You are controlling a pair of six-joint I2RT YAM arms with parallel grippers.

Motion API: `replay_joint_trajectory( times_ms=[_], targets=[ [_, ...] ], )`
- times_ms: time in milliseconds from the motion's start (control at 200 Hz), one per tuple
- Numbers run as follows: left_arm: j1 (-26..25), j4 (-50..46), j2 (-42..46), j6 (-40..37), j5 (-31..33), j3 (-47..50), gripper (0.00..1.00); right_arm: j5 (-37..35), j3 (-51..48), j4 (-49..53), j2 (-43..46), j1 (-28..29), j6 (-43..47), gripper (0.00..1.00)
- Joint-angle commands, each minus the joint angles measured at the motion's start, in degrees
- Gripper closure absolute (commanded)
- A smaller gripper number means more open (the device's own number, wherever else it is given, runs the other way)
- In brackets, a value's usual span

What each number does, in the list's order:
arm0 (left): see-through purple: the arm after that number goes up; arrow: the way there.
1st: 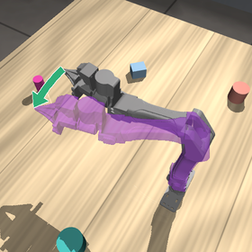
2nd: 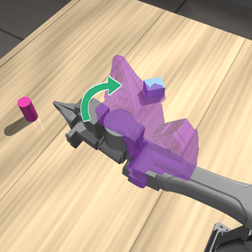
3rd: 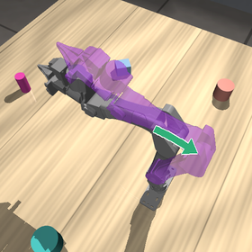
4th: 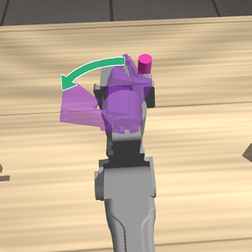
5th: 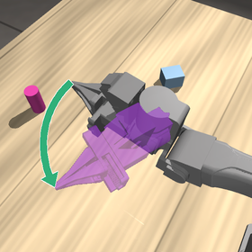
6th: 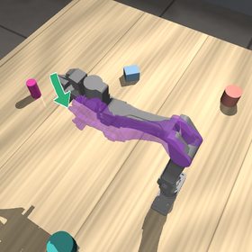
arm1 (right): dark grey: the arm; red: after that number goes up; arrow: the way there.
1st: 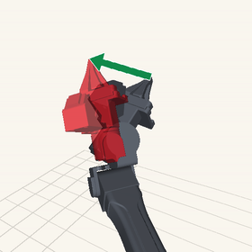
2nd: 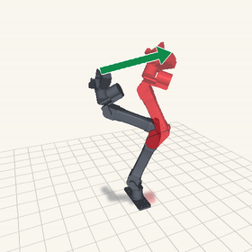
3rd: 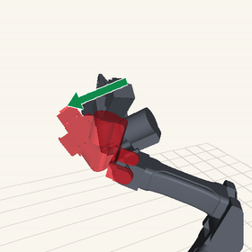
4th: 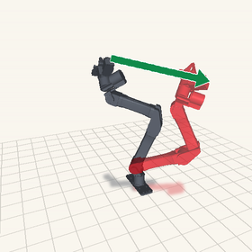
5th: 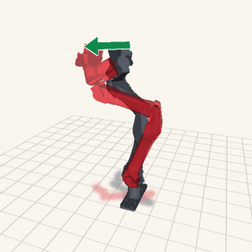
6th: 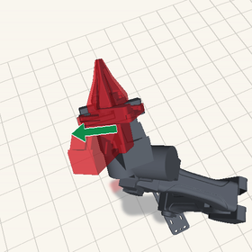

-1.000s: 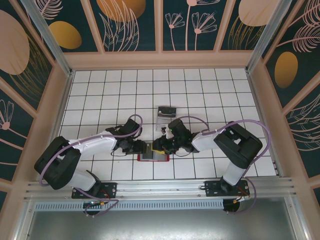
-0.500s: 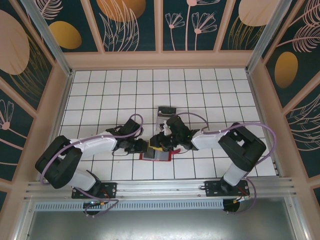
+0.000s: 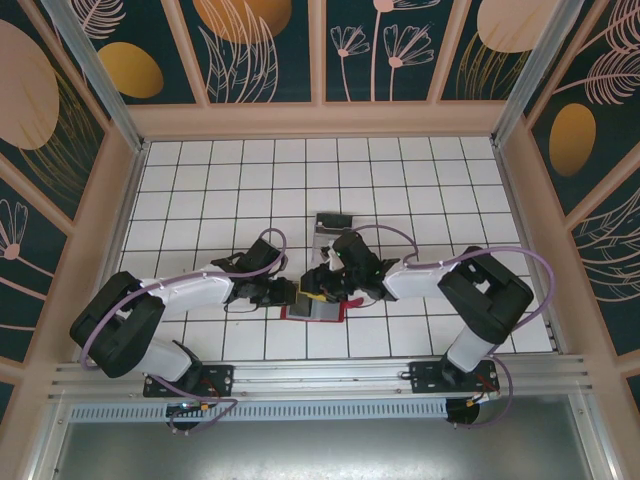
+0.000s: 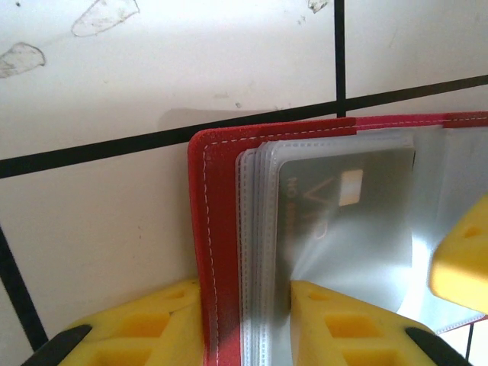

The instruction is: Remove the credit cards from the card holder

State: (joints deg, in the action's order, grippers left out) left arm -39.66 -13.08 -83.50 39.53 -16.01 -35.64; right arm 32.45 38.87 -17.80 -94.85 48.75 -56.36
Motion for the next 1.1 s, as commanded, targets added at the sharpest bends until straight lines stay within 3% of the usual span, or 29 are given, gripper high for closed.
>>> replay_joint_trajectory(
  times_ms=[0,1096],
  targets=[
    [-0.3,-3.5,-1.6,0.5,1.8,2.4,0.68,-0.6,-1.6,-1.7,-2.0,0.4,-0.9,0.58],
    [-0.2,-5.0,-1.0,0.5,2.4,1.5,0.68,-5.0,-2.2,3.1,0.0,0.1,1.2,0.58]
  ],
)
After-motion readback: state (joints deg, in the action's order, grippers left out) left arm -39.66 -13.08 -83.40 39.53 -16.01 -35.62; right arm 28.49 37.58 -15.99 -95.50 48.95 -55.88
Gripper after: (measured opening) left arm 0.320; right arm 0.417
